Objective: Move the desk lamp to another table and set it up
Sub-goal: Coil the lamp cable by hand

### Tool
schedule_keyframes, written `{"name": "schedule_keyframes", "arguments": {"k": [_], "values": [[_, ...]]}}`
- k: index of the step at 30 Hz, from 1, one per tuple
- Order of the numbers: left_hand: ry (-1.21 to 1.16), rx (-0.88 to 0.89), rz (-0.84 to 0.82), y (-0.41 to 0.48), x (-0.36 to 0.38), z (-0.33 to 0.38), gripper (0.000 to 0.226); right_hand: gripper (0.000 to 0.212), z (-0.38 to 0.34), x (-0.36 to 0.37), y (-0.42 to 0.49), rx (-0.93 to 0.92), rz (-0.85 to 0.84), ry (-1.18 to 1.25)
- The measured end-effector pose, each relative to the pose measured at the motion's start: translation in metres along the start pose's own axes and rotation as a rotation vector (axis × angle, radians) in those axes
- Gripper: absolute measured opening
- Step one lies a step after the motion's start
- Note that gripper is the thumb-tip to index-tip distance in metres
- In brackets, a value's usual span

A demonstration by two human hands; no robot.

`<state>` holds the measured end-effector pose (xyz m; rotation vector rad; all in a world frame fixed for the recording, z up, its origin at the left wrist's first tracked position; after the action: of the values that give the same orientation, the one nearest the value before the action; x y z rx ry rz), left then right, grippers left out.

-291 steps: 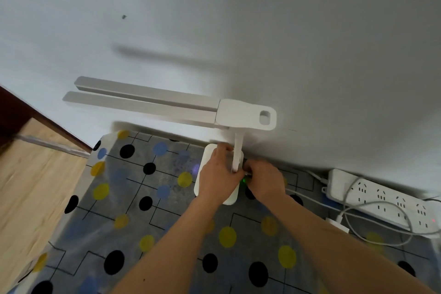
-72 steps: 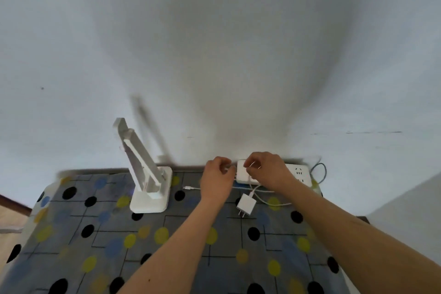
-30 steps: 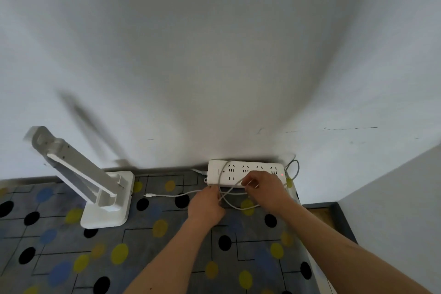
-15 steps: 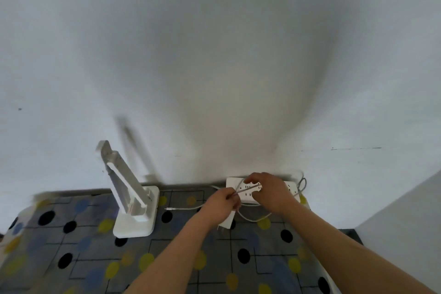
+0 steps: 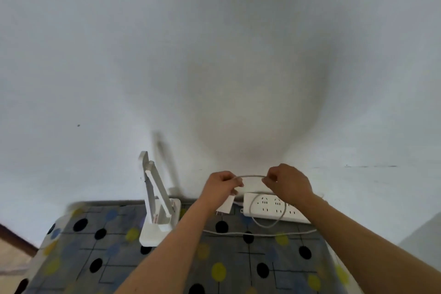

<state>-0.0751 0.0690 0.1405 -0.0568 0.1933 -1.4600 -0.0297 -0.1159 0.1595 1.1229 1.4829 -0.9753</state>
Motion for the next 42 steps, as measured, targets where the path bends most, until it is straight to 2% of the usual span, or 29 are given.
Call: {"name": "schedule_keyframes", "arguments": {"k": [3,7,10,16,25,30,37,40,42], "values": [[-0.017,0.005,0.018,-0.001,-0.004,0.005,0.019,0.023,-0.012,-0.021,0.003,-0.036,0.029,0.086],[-0.1,-0.066,0.045,-0.005,-0.002,0.01,0.01,0.015,-0.032,-0.041,0.002,-0.057,0.026,0.385],[-0.113,-0.064,0.029,-0.009,-0.001,0.012,0.005,0.011,-0.043,-0.05,-0.002,-0.067,0.021,0.524],[-0.125,-0.042,-0.009,-0.015,-0.002,0.016,0.02,0.008,-0.06,-0.062,-0.004,-0.049,-0.025,0.757],[-0.081,-0.017,-0.041,-0.019,-0.005,0.023,0.037,0.009,-0.07,-0.074,-0.003,-0.037,-0.009,0.962],[-0.033,0.026,0.016,-0.019,-0.001,0.021,0.027,0.008,-0.075,-0.081,0.002,0.012,0.018,1.086],[-0.021,0.13,0.014,-0.014,0.004,0.032,0.035,0.014,-0.072,-0.079,0.005,0.056,0.004,1.264],[-0.13,0.135,0.072,-0.012,0.004,0.035,0.038,0.025,-0.065,-0.072,0.007,0.065,-0.022,1.238],[-0.221,0.107,0.114,-0.009,0.001,0.039,0.038,0.022,-0.057,-0.062,0.007,0.103,-0.05,1.189]]}}
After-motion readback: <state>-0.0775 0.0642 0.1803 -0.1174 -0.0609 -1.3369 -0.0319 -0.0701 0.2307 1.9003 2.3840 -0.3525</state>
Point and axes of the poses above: each hand's wrist, its own y-axis towards the middle knuckle, its own x-axis out of the palm, z = x × y, the point moved 1 cm from there along y, towards the middle knuckle, and after that the axes turned 8 degrees about -y, right-handed, at the moved point
